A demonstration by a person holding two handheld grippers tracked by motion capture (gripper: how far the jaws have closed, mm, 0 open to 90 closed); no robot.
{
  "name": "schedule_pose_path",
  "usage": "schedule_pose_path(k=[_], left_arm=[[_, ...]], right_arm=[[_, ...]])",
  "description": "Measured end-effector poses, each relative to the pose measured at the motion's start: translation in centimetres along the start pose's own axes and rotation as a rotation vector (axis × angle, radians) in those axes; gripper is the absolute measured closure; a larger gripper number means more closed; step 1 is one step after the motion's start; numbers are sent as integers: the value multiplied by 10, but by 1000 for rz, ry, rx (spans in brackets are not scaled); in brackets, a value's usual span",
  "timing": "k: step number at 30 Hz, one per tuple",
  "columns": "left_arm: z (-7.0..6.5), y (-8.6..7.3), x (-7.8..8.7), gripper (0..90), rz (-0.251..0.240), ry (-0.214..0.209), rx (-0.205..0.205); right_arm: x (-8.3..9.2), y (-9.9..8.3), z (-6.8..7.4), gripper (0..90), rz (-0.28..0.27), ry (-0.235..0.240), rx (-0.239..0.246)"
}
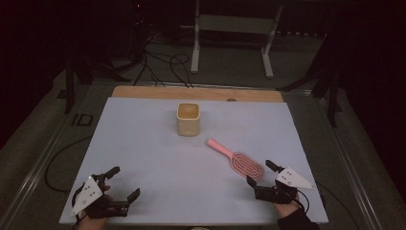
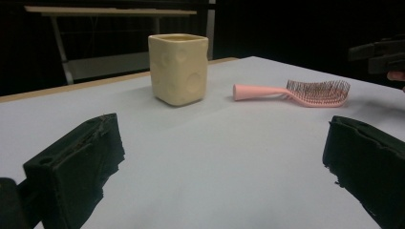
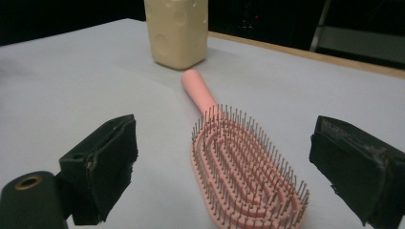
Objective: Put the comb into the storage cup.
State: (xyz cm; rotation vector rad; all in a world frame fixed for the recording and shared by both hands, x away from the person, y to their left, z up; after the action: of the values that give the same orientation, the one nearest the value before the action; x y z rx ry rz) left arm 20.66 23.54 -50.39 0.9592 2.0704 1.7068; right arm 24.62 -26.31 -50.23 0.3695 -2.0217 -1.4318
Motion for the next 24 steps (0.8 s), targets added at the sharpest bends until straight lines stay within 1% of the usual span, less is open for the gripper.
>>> schedule_pose_path(k=[5, 6, 7, 8, 10, 11, 13, 14, 15, 16, 19, 21, 24], left_arm=[[1, 0, 0, 3, 7, 6, 0], [1, 0, 0, 3, 15, 14, -4], [1, 0, -1, 3, 17, 22, -11], [1, 0, -1, 3, 17, 30, -15], [2, 0, -2, 3, 16, 42, -13], [2, 0, -2, 3, 19, 49, -6], [2, -1, -3, 3, 19, 49, -5], [2, 0, -4, 3, 17, 48, -1], [2, 0, -4, 3, 13, 45, 0], [2, 0, -4, 3, 13, 45, 1], [3, 0, -3, 3, 13, 48, -1], [3, 0, -2, 3, 10, 47, 6], [2, 0, 0, 3, 8, 51, 2]], right_arm=[[2, 0, 1, 87, -6, 18, 12], [2, 0, 1, 87, -4, 22, 15], [3, 0, 2, 87, 0, 46, 10], [4, 0, 2, 88, 1, 53, 8], [4, 0, 3, 92, 6, 61, 14], [4, 0, 3, 92, 6, 61, 14], [4, 0, 3, 92, 6, 68, 6], [3, 1, 4, 92, 10, 83, 7], [2, 1, 4, 92, 12, 87, 9], [2, 1, 4, 92, 13, 90, 14], [2, 2, 4, 92, 11, 100, 5], [2, 4, 6, 92, 16, 108, 9], [1, 4, 6, 92, 16, 118, 8]])
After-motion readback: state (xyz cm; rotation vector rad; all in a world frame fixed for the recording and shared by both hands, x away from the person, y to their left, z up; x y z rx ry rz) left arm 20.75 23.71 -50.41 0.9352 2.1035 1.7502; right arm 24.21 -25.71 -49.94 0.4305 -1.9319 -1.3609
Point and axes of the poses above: each handheld gripper's, and its own axes: x roughly backward along the jaws, y roughly out of its top, z roughly to its left, the point moved 2 cm from there along -x, roughly forward along the jaws, and after that the axes turned 13 degrees about x, right-handed, at the moved point
